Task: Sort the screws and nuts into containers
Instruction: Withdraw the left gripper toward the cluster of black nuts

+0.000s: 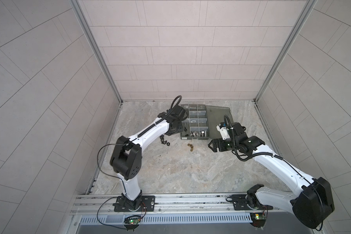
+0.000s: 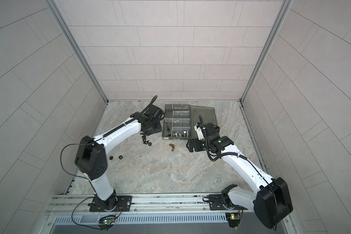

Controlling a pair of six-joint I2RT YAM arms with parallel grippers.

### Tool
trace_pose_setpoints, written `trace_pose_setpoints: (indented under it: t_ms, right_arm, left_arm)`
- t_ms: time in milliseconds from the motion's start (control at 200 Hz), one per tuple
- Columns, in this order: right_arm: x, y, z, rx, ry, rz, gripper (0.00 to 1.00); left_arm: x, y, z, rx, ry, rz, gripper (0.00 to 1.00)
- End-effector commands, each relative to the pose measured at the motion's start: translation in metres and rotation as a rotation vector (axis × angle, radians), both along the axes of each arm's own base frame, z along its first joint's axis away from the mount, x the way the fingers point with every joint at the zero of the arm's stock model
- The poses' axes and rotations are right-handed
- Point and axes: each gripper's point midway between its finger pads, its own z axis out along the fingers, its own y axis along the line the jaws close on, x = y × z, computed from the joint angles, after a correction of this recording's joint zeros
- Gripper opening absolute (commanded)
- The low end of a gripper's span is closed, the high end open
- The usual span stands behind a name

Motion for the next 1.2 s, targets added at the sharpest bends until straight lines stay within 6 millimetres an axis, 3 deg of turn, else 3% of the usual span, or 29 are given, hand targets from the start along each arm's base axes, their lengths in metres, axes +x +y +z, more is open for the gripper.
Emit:
trace_pose_setpoints:
  t_ms: [0,115,270,450,660,896,1196]
  right_arm:
    - [-0.002,0.002,0.006,0.025,-0.014,0.001,0.99]
    - [-0.002,0.008,0.007,0.032,-0.016,0.012,0.99]
    - [-0.006,0.018,0.007,0.036,-0.018,0.037,0.99]
    - [-0.010,0.029,0.003,0.040,-0.011,0.061,0.99]
    - [-0.010,0.029,0.001,0.024,-0.012,0.066,0.99]
    - [-0.010,0.027,-0.004,0.006,-0.006,0.063,0.99]
    - [-0.006,0.026,-0.009,-0.013,0.005,0.061,0.99]
  left_arm:
    - [-0.025,0.060,0.000,0.074,-0.014,0.117,0.52]
    - [-0.060,0.104,-0.022,0.111,0.029,0.207,0.52]
    - [-0.101,0.138,-0.052,0.115,0.082,0.293,0.53]
    - [-0.117,0.160,-0.073,0.124,0.119,0.352,0.53]
    - [-0.091,0.143,-0.066,0.065,0.131,0.309,0.53]
    - [-0.052,0.112,-0.077,-0.020,0.150,0.273,0.51]
    - [-0.019,0.074,-0.085,-0.043,0.151,0.221,0.51]
